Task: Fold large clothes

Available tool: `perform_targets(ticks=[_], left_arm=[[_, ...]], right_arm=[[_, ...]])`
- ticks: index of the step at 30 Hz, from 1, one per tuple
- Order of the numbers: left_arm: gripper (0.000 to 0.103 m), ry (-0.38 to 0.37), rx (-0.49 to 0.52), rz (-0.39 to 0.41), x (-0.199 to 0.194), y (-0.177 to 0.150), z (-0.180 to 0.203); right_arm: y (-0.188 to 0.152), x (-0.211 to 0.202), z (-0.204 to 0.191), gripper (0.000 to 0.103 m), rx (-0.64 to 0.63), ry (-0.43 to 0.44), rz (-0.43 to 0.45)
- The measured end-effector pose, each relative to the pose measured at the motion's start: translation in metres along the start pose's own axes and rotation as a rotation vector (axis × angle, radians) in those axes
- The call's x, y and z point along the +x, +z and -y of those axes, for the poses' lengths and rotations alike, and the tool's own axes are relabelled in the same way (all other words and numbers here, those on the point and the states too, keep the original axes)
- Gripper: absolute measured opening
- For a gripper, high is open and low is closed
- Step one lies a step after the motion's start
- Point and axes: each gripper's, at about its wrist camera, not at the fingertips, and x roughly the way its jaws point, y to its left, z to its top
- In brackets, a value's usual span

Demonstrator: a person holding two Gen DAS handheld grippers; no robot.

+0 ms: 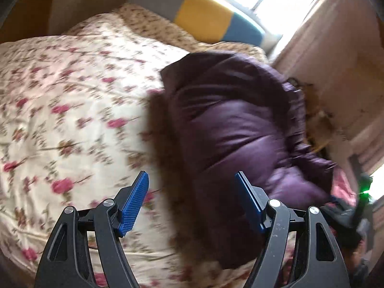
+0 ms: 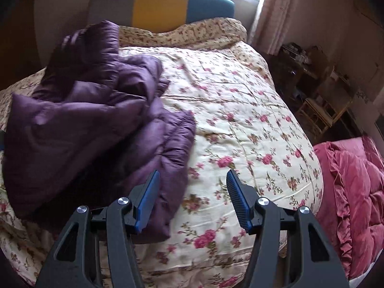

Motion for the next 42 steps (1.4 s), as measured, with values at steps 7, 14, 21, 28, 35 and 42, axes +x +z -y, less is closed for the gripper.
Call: perform_targets(ticks=[7,14,21,28,35,42], left_arm=[[0.073,0.047,0.043,-0.013,0.009,-0.008,0.005],[0.073,0.065,0.072,-0.003,0.011,-0.006,0.002],[0.073,0.074,0.07,-0.005,0.014,-0.003,-0.004],[0.073,0.076,0.08,0.0,0.013,-0.001,-0.004],[0.073,0.078,0.078,0.021,0.007,0.004,-0.004],[0.073,0.069,0.077,0.033,0.005,0.008,0.003]], right_arm=[[0.013,-0.028,-0.023,0.061,-0.036,0.017,0.049],[0.028,-0.056,-0.041,0.062,-0.095,0.022,0.099],[0.033,-0.069,-0.062,0.062,-0.165,0.029,0.115],[0.035,-0.076,-0.074,0.073,-0.203,0.052,0.118],[0.04,-0.085,-0.08,0.08,-0.195,0.071,0.145],[0.046,-0.101,-0.077,0.079,-0.152,0.098,0.199]])
